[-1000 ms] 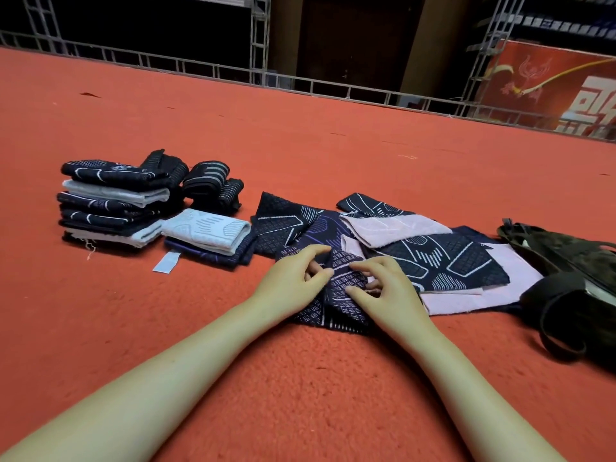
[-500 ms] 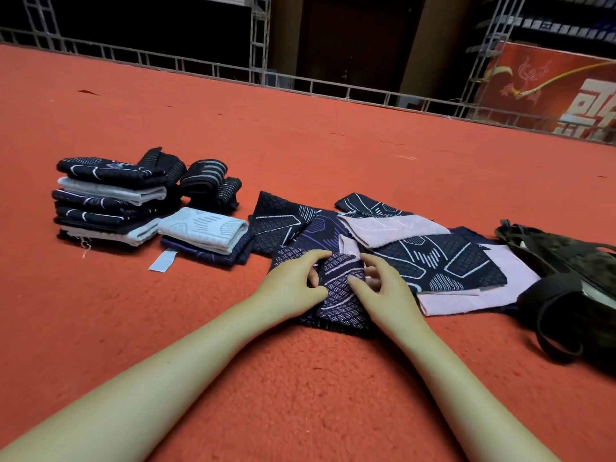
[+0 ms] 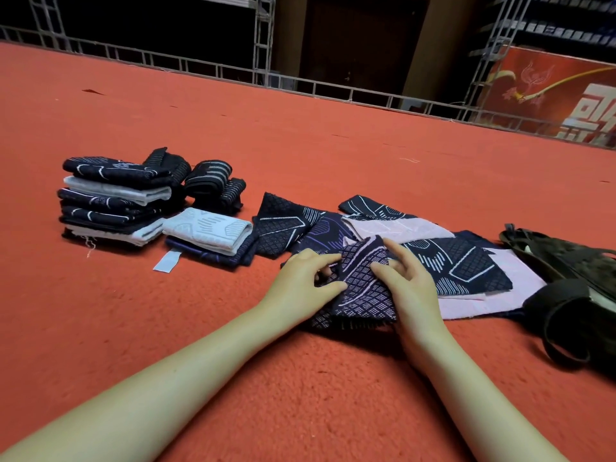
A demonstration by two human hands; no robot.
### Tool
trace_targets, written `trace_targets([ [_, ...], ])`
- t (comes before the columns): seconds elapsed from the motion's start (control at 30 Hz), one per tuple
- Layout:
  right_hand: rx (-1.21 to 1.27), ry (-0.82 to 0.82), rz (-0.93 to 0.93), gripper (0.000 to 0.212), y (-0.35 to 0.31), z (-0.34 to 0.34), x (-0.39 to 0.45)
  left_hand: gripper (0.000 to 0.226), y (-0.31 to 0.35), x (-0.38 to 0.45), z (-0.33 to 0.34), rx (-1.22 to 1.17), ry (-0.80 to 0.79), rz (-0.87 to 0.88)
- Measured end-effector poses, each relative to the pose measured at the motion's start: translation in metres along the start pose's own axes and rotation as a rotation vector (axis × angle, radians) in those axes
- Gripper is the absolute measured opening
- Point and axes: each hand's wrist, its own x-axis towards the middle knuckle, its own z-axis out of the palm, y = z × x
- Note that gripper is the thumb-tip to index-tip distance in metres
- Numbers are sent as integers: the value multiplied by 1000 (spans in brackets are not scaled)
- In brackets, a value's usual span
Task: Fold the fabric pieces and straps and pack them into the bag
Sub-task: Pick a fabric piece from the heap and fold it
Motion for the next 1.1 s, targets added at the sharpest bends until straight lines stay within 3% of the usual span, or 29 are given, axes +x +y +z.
trace_targets([
  [0.17,164,-111,70,25,-11,4,-10,36,14,-4,3,-278,-80,-135],
  [0.27,-24,-195,24,30,-5,7,-10,28,22,-2,2,-600,-157,-325],
  [0.37,-305,-248,-85,43,-2,10,-13,26,25,1,-3,-864,-136,-535],
  [0.53,-405,-185,-115,43,2,13,-14,43,19,2,-5,-975,-120,-563],
  [0.67,-266,-163,31,59,3,14,-15,32,25,1,-6,-1180,-96,-599],
  [0.7,-225,-168,73,60,3,14,-15,29,25,1,-6,-1101,-73,-573],
  [0.77,-162,-178,154,61,3,16,-16,35,24,1,-10,-675,-17,-452],
  [0.87,-192,-145,186,60,7,18,-14,56,8,3,-17,-104,-49,-201],
  [0.93,-139,-137,214,57,6,18,-14,62,-4,6,-21,173,-79,-143],
  [1.0,-106,-158,237,57,4,19,-15,59,-11,8,-24,322,-123,-185],
  [1.1,-183,-256,242,50,5,20,-18,55,-15,8,-24,323,-169,-221],
])
